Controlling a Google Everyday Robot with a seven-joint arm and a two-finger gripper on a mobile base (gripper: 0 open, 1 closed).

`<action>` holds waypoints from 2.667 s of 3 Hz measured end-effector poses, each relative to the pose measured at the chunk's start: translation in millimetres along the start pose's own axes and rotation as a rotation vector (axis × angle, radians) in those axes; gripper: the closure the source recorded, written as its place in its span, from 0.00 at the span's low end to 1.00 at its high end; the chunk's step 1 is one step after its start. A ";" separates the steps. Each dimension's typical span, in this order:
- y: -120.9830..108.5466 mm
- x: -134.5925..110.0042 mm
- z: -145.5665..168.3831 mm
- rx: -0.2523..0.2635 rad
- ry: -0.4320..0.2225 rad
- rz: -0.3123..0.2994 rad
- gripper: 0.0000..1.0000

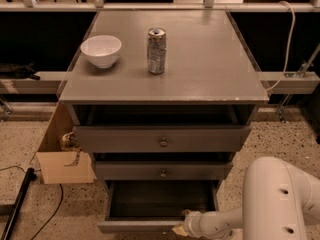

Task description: Open bottom drawer

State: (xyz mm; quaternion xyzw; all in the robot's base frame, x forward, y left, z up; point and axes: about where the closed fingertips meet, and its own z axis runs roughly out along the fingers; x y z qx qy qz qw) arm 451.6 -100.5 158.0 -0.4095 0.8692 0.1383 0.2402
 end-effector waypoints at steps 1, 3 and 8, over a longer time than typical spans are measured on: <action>5.3 4.1 -4.3 -0.002 -0.002 0.009 1.00; 5.3 4.0 -4.2 -0.002 -0.002 0.009 0.87; 5.5 4.0 -4.1 -0.002 -0.002 0.009 0.00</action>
Offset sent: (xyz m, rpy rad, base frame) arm -0.4132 -0.0883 -0.0313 0.2049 0.1632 -0.2828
